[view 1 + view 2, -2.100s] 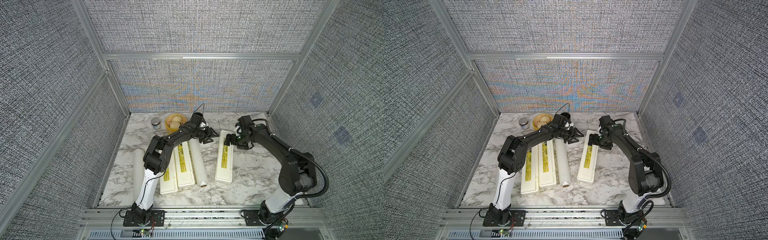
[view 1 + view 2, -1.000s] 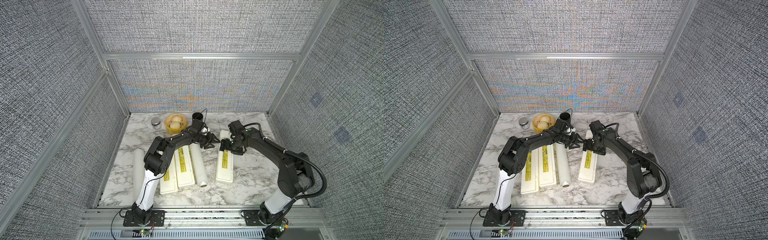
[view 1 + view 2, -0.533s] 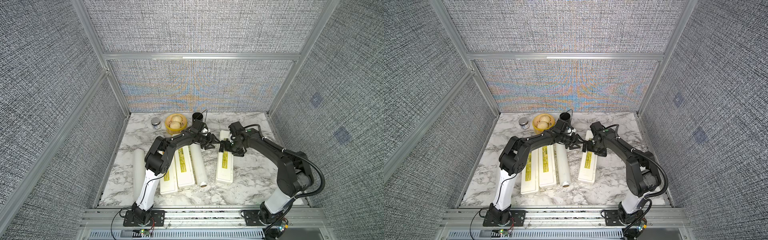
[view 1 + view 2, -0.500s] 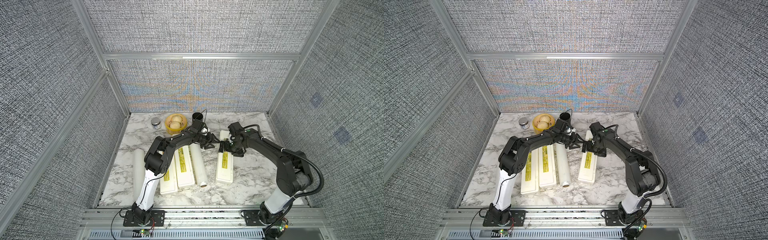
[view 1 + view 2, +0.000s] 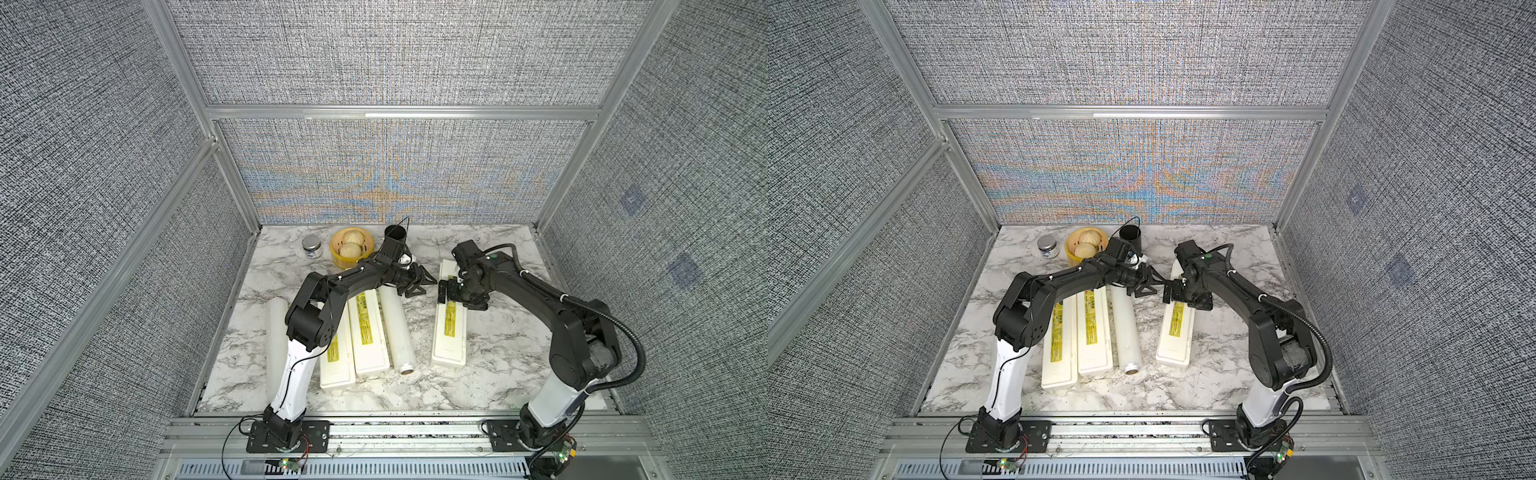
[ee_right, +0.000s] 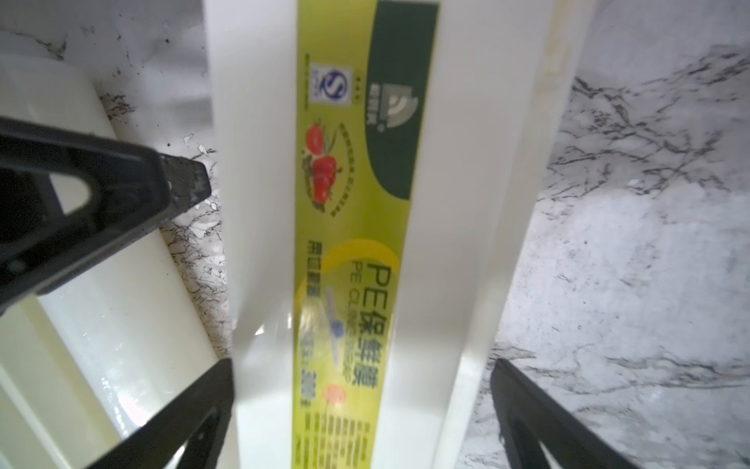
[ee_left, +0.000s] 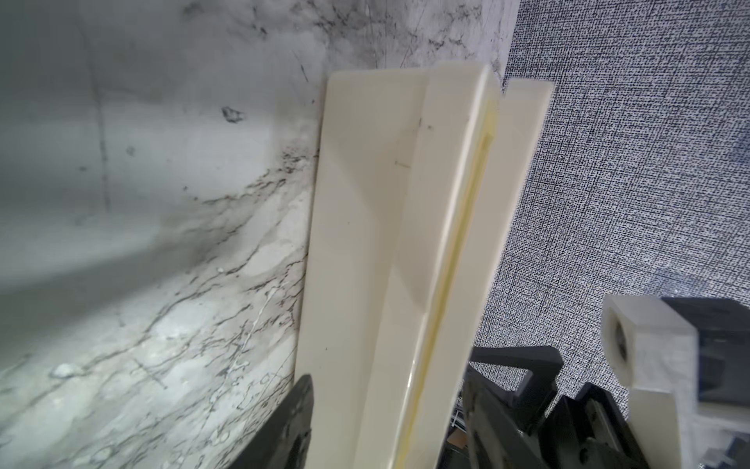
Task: Put plastic wrap rolls into dispensers
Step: Open the lid of the plastic wrap cutting box.
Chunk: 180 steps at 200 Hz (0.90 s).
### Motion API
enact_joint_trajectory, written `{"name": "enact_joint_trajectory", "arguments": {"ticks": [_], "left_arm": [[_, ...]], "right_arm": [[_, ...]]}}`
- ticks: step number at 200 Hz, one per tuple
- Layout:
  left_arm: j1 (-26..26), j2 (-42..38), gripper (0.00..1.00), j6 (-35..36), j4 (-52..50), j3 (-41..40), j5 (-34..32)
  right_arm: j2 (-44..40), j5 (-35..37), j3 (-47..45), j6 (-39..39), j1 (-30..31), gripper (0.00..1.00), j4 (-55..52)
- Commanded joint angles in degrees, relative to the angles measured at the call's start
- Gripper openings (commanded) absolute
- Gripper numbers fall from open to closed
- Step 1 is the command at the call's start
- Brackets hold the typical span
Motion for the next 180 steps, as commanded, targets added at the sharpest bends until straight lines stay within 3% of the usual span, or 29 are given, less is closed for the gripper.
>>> {"name": "enact_joint_trajectory", "arguments": {"ticks": [1,114,180], "left_arm": [[0.1,0.4,0.58,0.3,1.2,0.0,0.5],[0.6,-0.1,0.58,0.1,2.7,-2.1,0.8],[0.6,0.7,0.58,0.3,2.4,-1.7,2.1]], "right_arm": [[-0.3,1.8,1.2,-1.0,0.7,0.99,-3.9],[3.2,1.3,0.4,0.9,3.0,0.88,-3.2],[-0.5,-2.1,-0.2,1.4,2.3,0.81,-1.5]]}}
